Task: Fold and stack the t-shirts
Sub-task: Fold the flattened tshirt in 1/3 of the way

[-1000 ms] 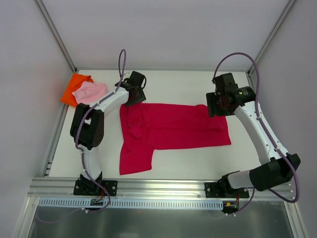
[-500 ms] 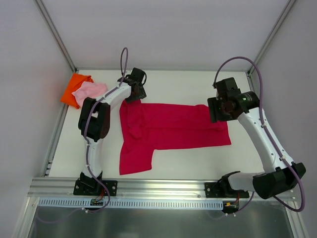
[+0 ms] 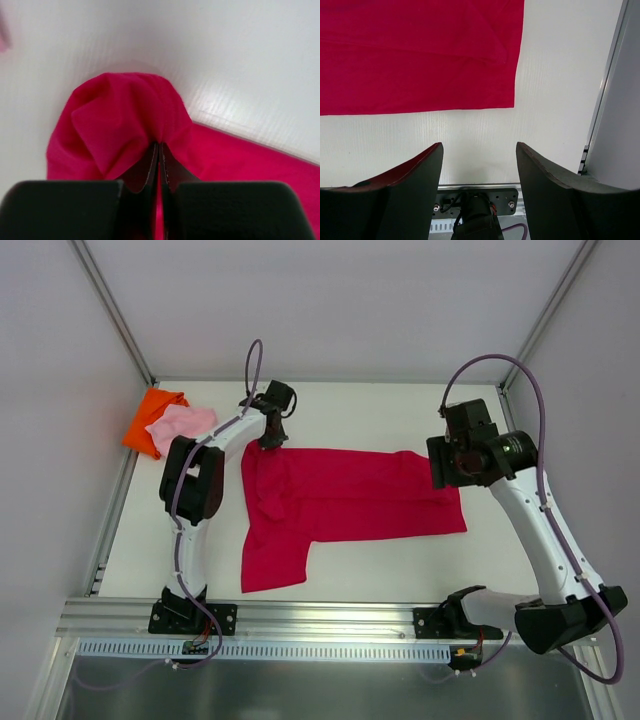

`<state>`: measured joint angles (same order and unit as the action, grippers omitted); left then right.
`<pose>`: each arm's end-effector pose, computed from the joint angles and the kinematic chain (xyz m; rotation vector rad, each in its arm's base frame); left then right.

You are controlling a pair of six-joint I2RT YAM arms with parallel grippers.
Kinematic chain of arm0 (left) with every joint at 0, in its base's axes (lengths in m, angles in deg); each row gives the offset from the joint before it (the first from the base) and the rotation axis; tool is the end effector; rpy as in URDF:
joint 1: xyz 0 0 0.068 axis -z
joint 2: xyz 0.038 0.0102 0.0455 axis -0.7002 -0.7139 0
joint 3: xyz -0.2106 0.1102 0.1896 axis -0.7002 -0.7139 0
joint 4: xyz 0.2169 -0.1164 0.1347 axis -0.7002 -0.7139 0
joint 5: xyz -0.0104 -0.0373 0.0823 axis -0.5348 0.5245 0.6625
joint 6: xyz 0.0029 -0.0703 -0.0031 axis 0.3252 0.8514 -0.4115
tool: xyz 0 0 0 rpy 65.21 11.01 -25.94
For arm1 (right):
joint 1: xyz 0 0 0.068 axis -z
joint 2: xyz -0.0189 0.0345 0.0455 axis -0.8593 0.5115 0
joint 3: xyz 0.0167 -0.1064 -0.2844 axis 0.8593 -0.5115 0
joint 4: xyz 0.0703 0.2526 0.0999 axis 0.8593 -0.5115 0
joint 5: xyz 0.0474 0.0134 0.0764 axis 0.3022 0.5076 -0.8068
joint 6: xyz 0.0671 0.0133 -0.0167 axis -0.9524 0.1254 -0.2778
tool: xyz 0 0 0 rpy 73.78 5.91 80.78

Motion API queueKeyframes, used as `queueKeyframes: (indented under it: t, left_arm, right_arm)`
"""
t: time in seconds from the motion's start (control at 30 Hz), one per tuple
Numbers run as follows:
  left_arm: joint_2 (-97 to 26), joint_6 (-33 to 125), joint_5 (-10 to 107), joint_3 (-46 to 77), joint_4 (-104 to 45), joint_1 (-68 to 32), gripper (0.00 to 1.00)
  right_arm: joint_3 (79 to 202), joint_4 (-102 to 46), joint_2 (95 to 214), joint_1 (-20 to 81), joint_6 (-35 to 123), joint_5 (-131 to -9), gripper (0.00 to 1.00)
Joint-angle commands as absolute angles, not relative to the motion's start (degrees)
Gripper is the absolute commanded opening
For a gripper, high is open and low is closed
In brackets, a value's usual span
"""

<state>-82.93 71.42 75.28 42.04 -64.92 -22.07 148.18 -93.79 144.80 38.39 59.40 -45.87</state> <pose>0.4846 -0.1797 0.2015 -0.4334 2.4562 -0.0065 0.2357 0.0727 0.4034 -0.5172 2.4283 -0.2616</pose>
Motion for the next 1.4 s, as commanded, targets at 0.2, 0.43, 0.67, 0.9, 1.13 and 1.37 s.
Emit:
queueKeyframes:
  t: [0.2,0.43,0.67,0.9,1.13,1.37]
  left_arm:
    - [-69.98,77.33,88.75,35.91,-70.15,-23.09,0.0]
    - [-61.89,83.21,93.75,29.14,-69.8,-23.26,0.0]
    - [-56.97,87.26,95.7,25.45,-73.14,-23.52,0.0]
    - [-52.39,92.36,96.49,19.91,-77.62,-23.88,0.0]
    - [-48.96,92.99,97.1,18.23,-78.51,-25.02,0.17]
    - [-42.49,87.72,92.03,15.6,-71.5,-24.93,0.8]
  right_arm:
    - [144.77,-93.95,142.04,38.05,59.85,-45.77,0.65]
    - [141.6,-93.16,140.99,38.05,59.59,-46.83,0.64]
    - [140.89,-93.16,141.16,38.14,59.76,-47.53,0.65]
    - [140.8,-92.72,142.13,37.96,59.76,-48.94,0.64]
    - [140.98,-92.81,142.48,37.09,59.59,-49.99,0.64]
    - [139.84,-92.63,142.39,35.68,58.88,-50.87,0.64]
